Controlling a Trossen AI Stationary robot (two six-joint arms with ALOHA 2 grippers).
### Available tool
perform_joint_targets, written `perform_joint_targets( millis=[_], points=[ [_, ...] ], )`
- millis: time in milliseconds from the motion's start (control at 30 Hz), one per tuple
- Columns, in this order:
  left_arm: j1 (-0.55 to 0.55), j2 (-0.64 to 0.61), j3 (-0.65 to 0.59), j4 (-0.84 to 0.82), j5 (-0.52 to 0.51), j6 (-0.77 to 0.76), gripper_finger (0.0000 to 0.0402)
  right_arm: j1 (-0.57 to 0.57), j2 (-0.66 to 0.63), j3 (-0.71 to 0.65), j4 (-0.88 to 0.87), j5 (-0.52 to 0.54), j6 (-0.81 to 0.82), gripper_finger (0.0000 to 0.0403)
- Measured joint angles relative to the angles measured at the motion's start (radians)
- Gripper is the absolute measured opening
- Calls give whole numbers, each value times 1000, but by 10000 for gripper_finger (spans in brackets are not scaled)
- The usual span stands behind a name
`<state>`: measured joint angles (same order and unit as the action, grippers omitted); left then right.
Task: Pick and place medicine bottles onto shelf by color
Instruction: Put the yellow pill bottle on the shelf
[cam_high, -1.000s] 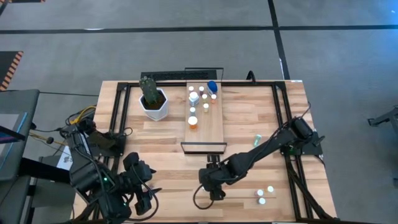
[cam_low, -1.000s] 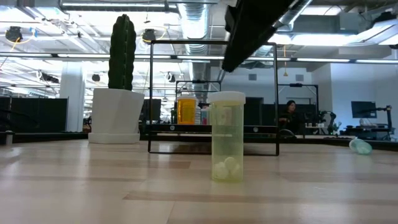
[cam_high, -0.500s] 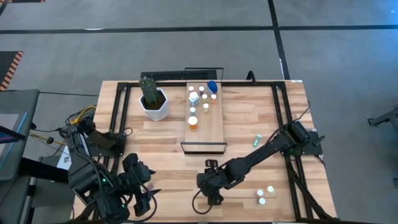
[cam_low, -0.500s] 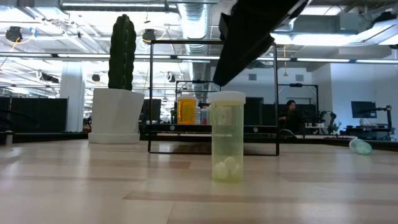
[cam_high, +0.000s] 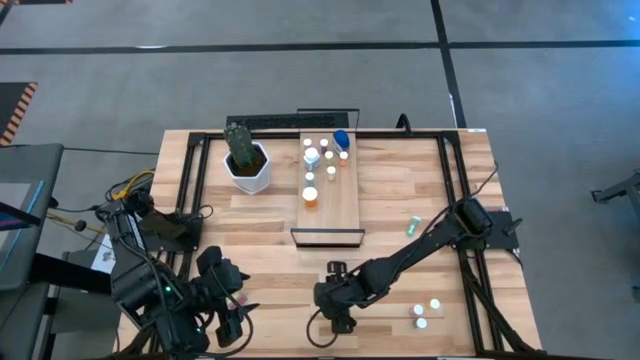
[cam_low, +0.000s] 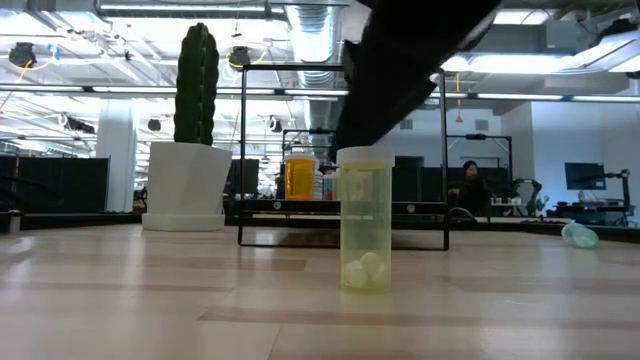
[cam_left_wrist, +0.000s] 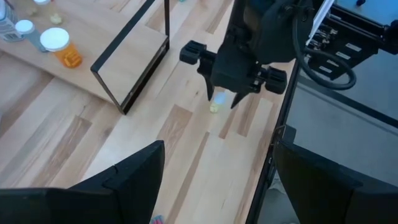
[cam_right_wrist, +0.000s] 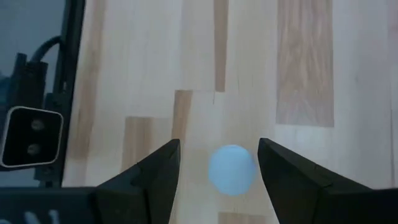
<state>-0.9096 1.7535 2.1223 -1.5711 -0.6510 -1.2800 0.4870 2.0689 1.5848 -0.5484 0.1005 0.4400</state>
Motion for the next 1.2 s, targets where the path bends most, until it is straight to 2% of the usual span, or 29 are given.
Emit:
perform_joint_targets(
  millis=[400, 733, 933, 1200],
  points=[
    [0, 0, 0, 0, 1, -24, 286, -4, 3, 0, -20, 0, 2, 239],
    [1, 0, 0, 0, 1, -26, 286, -4, 45, -1, 22, -43, 30, 234],
    [1, 0, 0, 0, 0, -26, 286, -4, 45, 0, 15, -44, 31, 206],
    [1, 0, 0, 0, -1, -26, 286, -5, 45, 0, 10, -51, 42, 147]
  ],
)
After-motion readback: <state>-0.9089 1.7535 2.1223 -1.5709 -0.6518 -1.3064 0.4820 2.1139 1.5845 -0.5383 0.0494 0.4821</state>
